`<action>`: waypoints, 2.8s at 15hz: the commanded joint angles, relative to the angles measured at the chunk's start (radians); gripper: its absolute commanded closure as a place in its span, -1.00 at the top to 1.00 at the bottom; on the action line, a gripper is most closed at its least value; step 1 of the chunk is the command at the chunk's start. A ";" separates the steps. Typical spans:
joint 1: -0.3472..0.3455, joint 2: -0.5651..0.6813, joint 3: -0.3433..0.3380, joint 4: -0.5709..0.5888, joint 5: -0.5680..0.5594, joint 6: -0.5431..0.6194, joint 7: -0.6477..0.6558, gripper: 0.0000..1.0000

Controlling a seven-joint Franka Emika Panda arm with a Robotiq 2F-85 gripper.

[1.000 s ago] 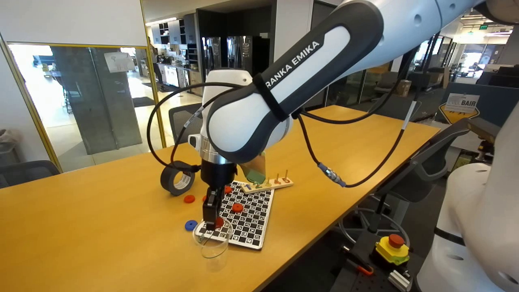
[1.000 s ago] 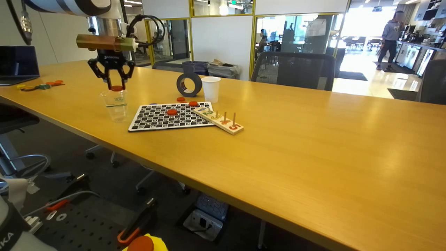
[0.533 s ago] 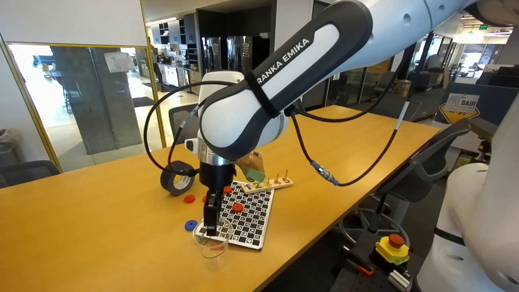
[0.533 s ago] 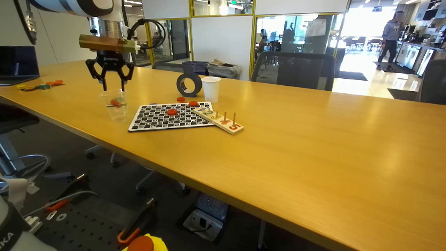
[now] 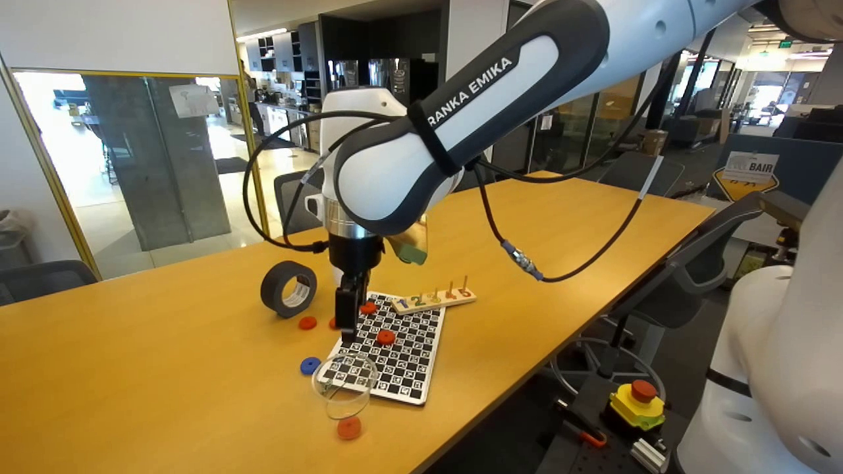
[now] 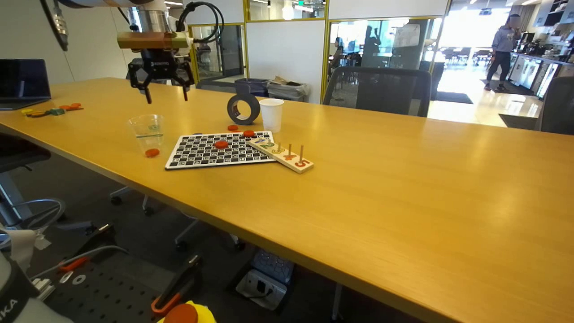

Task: Pick up the orange tokens from the table and put them in the colourless cup. Pick up the blue token and put it in the white cup.

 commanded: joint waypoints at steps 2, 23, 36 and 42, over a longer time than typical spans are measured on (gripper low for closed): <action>-0.028 0.102 -0.008 0.157 -0.168 -0.046 0.166 1.00; 0.007 0.560 -0.001 0.484 -0.132 0.021 0.289 1.00; 0.008 0.582 -0.012 0.466 -0.099 0.042 0.324 1.00; -0.002 0.596 -0.006 0.468 -0.082 0.044 0.312 1.00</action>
